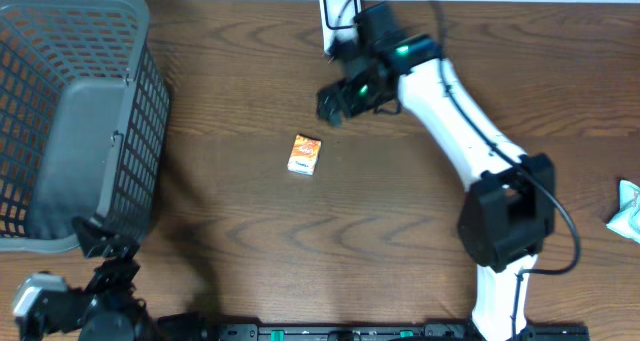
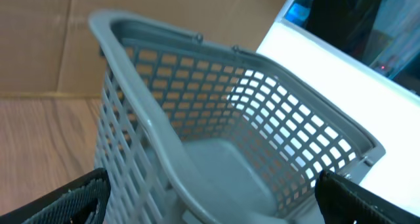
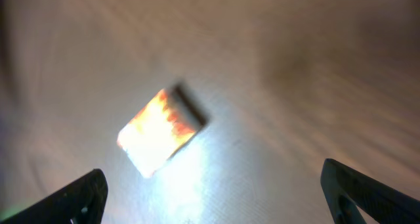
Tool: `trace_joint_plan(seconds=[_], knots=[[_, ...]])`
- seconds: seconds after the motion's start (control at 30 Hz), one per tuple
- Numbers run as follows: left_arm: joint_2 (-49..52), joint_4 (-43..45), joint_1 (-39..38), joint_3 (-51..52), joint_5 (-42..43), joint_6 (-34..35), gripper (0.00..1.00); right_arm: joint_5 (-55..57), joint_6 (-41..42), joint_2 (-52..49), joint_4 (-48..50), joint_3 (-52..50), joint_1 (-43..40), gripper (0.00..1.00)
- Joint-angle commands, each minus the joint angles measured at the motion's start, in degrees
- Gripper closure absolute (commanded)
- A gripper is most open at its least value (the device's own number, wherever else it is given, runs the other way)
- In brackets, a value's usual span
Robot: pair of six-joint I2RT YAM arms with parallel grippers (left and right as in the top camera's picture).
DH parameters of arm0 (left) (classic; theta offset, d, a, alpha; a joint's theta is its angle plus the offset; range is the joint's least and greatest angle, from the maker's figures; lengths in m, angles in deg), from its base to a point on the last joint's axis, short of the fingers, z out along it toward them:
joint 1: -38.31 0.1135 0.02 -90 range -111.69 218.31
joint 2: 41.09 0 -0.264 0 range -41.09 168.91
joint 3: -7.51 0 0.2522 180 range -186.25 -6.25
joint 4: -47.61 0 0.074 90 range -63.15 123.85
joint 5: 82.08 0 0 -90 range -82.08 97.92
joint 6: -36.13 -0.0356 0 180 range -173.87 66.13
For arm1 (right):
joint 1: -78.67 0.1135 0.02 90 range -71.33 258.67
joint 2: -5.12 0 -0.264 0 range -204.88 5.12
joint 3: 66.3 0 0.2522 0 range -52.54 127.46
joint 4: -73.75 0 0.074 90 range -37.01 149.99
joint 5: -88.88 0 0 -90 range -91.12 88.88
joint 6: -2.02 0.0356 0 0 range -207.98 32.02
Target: Scan the item barcode
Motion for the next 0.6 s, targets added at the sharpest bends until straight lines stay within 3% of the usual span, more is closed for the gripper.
trace_joint_plan(seconds=[0.0, 0.17, 0.57], knots=[[-0.1, 2.7, -0.2, 4.7, -0.7, 3.5, 0.0, -4.6, -16.0, -1.9, -2.1, 0.2, 2.6, 0.01], [-0.1, 6.9, -0.2, 10.7, -0.7, 3.5, 0.0, -6.2, -22.8, -2.2, -3.2, 0.2, 5.6, 0.01], [-0.1, 16.4, -0.2, 24.1, -0.7, 3.9, 0.0, -5.4, -25.1, -6.2, -1.7, -0.3, 8.2, 0.01]])
